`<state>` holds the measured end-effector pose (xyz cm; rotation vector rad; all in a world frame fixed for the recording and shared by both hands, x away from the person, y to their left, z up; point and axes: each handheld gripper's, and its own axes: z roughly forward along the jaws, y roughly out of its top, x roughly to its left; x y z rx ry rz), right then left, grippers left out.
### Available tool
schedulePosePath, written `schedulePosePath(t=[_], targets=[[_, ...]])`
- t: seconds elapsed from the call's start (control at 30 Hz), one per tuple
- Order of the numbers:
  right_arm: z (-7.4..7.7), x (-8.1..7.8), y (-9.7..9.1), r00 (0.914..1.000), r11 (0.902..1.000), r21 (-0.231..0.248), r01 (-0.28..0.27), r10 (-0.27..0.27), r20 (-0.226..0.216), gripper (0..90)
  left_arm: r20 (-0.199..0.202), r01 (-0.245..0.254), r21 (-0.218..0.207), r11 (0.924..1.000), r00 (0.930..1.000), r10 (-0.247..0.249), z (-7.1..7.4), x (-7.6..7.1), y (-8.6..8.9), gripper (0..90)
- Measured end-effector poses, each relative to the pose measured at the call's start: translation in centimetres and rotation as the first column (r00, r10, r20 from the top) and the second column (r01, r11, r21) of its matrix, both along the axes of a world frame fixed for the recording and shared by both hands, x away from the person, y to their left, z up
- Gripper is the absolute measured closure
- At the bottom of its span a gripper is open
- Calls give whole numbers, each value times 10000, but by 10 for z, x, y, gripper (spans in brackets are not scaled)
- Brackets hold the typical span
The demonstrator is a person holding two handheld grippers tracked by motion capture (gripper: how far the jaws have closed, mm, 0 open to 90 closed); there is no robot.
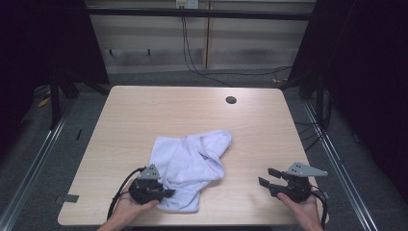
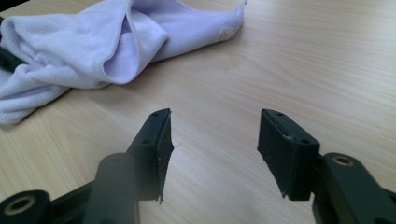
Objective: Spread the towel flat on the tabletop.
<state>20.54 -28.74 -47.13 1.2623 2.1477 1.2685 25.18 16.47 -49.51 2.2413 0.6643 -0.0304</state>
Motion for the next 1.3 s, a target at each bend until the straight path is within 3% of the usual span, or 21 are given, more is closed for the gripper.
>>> schedulePosePath(t=[0.2, 0.27, 0.4, 0.47, 0.57, 0.63, 0.7, 0.77, 0.83, 0.9, 1.03, 1.13, 1.2, 1.3], targets=[[2, 0, 3, 9999, 9997, 209, -142, 142, -6, 500, -245, 195, -534, 9984, 9995, -208, 10, -8, 13, 499], [2, 1, 5, 9996, 9993, 263, -271, 271, 10, 513, -1, 144, -718, 9973, 9999, -145, 16, -9, 20, 427], [3, 5, 13, 9985, 9985, 184, -520, 523, -135, 555, 265, -365, -1732, 9842, 9988, 417, 34, -2, 35, 410], [5, 8, 18, 9972, 9973, 146, -723, 726, -186, 579, 489, -629, -2014, 9775, 9960, 742, 41, 4, 38, 408], [9, 15, 30, 9939, 9939, 214, -1085, 1089, -175, 598, 865, -928, -1764, 9799, 9902, 1094, 46, 21, 34, 448], [11, 22, 40, 9922, 9922, 137, -1240, 1241, -128, 584, 1068, -1485, -1858, 9713, 9796, 1702, 45, 39, 28, 476], [12, 31, 52, 9889, 9890, 41, -1481, 1481, -92, 578, 528, -1706, -1909, 9667, 9816, 1837, 39, 60, 21, 494], [12, 43, 61, 9840, 9838, 289, -1767, 1773, -192, 578, 501, -1767, -1578, 9715, 9812, 1866, 31, 77, 12, 483], [11, 56, 69, 9828, 9828, 273, -1825, 1831, -246, 585, 248, -1840, -1577, 9702, 9814, 1901, 21, 89, 4, 472], [10, 67, 76, 9797, 9801, 207, -1973, 1979, -317, 595, 79, -1905, -1645, 9678, 9809, 1944, 15, 94, -2, 444], [9, 89, 97, 9721, 9725, 158, -2325, 2329, -277, 622, 91, -1532, -1170, 9812, 9878, 1553, 8, 94, -11, 402], [11, 99, 112, 9629, 9629, -53, -2698, 2697, -116, 632, -101, -1383, -1320, 9816, 9904, 1382, 8, 94, -12, 377], [13, 105, 119, 9597, 9596, 204, -2807, 2808, -28, 628, -51, -1343, -1299, 9824, 9909, 1348, 7, 94, -13, 370], [10, 115, 130, 9520, 9512, 479, -3048, 3058, -160, 601, 80, -1454, -850, 9857, 9892, 1466, 2, 94, -17, 350]])
